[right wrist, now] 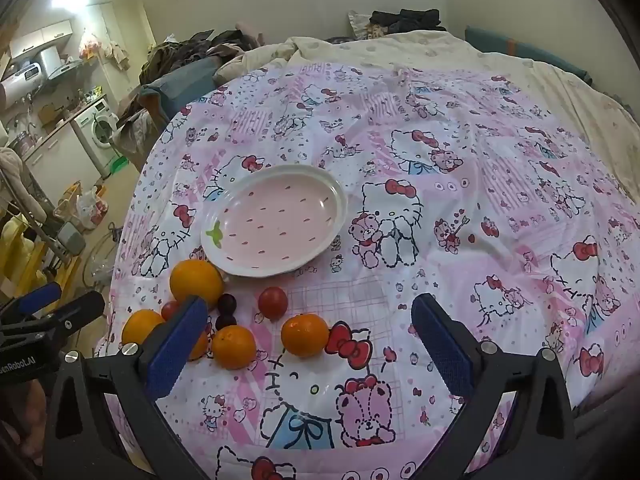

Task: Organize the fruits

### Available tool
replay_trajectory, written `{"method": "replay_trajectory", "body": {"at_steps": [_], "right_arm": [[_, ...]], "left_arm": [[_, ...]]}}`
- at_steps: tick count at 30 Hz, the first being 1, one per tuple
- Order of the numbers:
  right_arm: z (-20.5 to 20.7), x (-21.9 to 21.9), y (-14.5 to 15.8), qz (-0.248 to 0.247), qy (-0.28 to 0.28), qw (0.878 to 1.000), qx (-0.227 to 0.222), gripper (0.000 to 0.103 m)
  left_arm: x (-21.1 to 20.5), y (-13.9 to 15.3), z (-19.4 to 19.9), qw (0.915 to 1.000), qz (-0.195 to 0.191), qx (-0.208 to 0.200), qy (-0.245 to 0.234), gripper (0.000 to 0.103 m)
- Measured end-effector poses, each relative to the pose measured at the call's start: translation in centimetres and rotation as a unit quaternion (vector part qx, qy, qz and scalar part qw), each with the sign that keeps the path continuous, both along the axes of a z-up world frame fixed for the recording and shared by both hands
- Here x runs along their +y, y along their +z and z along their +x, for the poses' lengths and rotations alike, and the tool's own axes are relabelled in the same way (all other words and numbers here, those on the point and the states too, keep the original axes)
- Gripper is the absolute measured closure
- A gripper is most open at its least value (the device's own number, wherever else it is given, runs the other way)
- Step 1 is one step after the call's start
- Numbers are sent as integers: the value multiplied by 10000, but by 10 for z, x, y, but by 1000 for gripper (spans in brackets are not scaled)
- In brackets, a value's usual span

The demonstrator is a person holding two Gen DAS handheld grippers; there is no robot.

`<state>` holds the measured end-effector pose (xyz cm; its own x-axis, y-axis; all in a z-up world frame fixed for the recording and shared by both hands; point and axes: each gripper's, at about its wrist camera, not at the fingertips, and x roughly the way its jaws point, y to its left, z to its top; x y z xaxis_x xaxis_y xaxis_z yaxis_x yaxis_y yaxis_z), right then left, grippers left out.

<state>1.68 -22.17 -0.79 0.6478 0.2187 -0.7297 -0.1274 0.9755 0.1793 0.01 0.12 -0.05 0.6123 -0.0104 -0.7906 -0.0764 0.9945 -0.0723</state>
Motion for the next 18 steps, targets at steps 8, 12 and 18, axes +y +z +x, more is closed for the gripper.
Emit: {"method": "replay_trajectory", "body": {"at_steps": [8,12,18], "right_arm": [[0,0,1,-27,17,10000,-26,0],[1,1,4,-20,4,10000,-51,0],[-1,1,3,-4,10,10000,-75,0]], "left_arm": [[-6,-1,0,9998,194,-23,-6,0],[-1,-1,1,10000,89,27,-5,0],[1,-4,2,10000,54,53,17,0]]}}
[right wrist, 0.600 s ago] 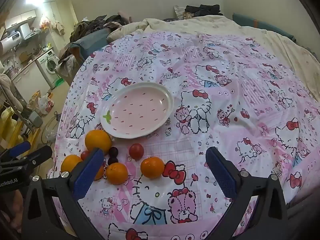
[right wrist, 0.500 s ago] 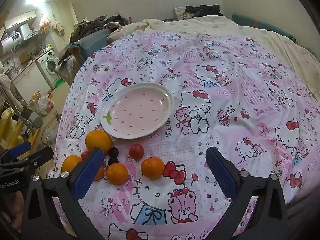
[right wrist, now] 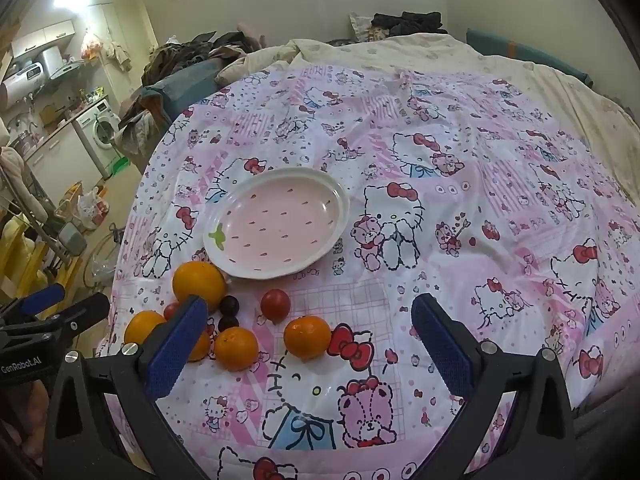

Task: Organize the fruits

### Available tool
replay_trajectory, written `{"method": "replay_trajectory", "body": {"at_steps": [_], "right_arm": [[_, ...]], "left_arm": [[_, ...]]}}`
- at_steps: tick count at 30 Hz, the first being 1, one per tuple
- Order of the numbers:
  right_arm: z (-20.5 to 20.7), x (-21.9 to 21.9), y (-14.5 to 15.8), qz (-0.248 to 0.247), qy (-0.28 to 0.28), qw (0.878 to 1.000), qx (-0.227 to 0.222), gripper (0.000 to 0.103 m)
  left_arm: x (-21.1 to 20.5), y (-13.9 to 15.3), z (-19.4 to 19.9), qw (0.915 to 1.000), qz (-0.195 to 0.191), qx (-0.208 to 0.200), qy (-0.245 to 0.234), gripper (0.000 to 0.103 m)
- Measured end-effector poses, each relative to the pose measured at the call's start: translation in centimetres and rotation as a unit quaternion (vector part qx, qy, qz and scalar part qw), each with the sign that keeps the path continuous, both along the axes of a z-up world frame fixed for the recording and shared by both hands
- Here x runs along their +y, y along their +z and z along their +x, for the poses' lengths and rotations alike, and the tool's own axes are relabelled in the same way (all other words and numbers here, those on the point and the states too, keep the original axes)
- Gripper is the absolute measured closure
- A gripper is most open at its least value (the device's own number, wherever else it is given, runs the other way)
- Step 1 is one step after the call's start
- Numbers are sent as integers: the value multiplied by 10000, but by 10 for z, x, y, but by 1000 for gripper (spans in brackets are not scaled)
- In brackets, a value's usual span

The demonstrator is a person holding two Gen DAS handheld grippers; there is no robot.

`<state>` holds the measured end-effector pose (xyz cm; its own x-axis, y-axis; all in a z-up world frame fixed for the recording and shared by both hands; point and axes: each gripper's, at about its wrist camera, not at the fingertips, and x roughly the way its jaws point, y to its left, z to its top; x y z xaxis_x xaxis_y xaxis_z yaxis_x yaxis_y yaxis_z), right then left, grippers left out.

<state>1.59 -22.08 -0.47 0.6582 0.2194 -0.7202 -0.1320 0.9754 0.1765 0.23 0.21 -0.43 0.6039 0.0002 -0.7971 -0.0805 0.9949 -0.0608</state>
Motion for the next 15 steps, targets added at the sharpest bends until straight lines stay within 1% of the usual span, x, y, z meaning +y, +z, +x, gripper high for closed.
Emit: {"method": "replay_trajectory", "body": {"at_steps": [7,15], "right_arm": [[0,0,3,8,-2,10000,0,0],[0,2,0,-4,15,10000,-4,0]], "left_arm": [[-2,1,0,10000,27,-7,8,0],[-2,1,0,10000,27,-11,22,0]]}}
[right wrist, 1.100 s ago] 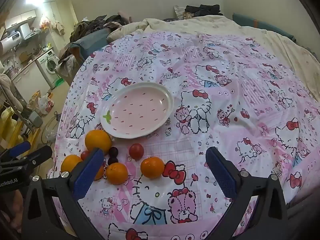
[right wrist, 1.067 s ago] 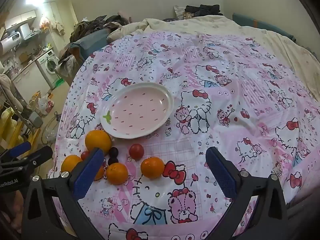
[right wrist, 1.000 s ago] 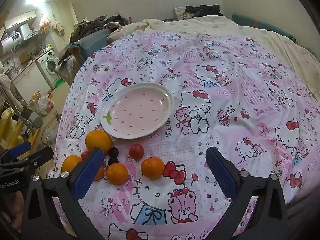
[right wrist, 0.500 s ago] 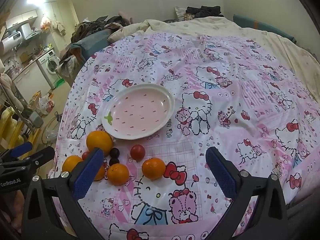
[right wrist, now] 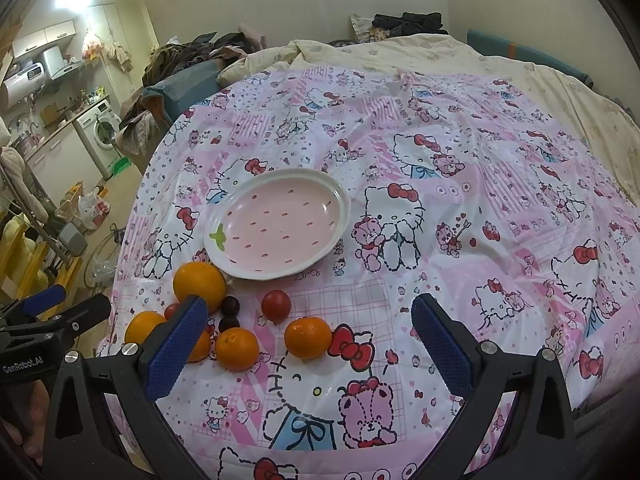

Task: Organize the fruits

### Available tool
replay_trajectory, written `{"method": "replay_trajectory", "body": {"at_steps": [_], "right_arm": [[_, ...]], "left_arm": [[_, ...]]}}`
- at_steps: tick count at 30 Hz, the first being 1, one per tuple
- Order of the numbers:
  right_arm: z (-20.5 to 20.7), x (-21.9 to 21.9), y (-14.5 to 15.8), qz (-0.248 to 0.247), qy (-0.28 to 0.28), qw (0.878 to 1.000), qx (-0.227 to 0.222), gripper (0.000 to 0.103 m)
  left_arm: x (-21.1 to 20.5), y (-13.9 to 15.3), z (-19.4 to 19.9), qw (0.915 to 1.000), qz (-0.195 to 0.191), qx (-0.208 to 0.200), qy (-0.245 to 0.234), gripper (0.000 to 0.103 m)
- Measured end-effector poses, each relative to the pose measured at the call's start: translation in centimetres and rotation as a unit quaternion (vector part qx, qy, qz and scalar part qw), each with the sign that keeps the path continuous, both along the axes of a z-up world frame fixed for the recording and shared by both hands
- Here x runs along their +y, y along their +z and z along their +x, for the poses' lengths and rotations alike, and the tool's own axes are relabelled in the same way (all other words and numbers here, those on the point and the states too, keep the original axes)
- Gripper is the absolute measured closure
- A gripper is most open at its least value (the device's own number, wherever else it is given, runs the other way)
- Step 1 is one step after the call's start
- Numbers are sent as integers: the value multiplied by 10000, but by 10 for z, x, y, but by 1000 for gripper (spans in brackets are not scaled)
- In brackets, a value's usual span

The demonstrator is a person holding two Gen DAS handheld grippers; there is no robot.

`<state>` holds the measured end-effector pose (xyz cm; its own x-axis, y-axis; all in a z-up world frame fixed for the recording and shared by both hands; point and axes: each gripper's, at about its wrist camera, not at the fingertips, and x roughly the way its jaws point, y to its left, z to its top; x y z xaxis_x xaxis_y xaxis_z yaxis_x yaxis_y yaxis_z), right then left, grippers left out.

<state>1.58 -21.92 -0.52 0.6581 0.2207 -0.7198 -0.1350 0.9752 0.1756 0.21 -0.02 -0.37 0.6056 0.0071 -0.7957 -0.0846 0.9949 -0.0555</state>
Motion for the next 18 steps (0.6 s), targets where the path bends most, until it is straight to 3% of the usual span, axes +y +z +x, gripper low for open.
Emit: {"method": "replay_trajectory", "body": {"at_steps": [18], "right_arm": [[0,-1,-1,33,-8,10000,-19,0]], "left_arm": [[2,-2,-1,10000,2,31,47,0]]}}
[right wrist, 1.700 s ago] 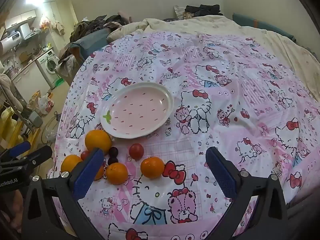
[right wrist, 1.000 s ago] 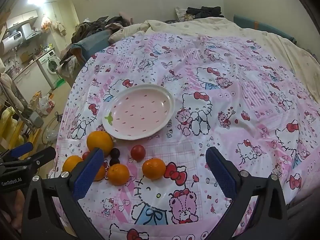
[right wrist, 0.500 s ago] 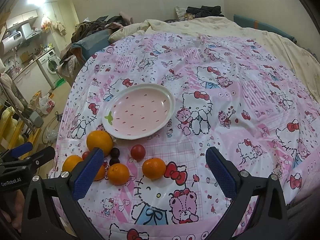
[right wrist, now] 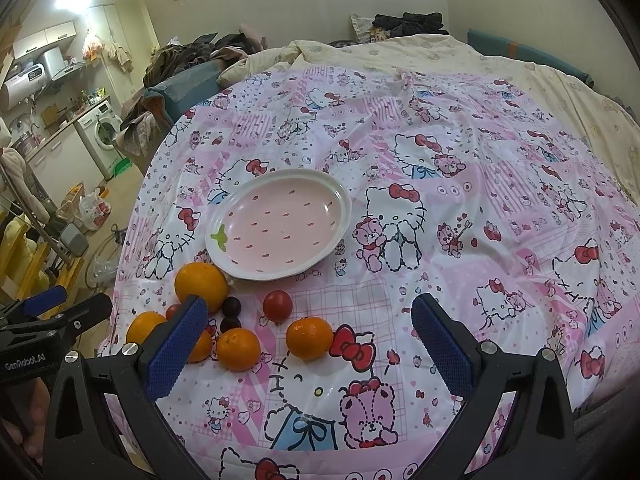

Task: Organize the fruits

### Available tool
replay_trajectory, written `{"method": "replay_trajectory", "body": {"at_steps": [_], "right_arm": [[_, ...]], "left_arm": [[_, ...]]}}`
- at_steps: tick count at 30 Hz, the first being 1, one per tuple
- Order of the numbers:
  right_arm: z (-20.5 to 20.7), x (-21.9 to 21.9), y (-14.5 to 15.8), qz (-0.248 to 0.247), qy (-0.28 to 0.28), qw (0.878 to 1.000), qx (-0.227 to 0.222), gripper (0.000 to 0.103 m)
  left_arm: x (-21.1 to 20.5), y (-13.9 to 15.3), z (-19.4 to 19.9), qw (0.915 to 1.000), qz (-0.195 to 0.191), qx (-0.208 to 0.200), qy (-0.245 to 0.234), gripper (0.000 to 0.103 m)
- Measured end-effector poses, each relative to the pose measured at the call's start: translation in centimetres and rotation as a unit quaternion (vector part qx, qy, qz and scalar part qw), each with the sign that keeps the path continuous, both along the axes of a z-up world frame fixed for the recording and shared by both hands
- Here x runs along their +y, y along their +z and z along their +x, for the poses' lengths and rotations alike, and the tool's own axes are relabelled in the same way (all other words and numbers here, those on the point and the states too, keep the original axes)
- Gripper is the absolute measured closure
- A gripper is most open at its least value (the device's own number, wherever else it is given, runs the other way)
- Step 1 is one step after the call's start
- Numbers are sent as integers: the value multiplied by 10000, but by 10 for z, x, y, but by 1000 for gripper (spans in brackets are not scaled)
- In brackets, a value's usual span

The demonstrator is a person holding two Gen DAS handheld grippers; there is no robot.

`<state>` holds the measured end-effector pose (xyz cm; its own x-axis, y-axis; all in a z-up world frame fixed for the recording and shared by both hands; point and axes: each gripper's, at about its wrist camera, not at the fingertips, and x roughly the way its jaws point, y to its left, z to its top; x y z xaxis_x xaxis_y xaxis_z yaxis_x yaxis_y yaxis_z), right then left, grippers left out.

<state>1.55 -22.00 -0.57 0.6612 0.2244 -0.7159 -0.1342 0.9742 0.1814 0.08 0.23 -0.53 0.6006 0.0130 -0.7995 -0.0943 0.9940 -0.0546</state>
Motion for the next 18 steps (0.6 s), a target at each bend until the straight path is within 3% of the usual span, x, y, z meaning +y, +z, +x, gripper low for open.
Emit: {"method": "replay_trajectory", "body": {"at_steps": [18], "right_arm": [[0,-1,1,50,3,10000,-18,0]], "left_arm": [[2,0,1,10000,10,12,16,0]]}}
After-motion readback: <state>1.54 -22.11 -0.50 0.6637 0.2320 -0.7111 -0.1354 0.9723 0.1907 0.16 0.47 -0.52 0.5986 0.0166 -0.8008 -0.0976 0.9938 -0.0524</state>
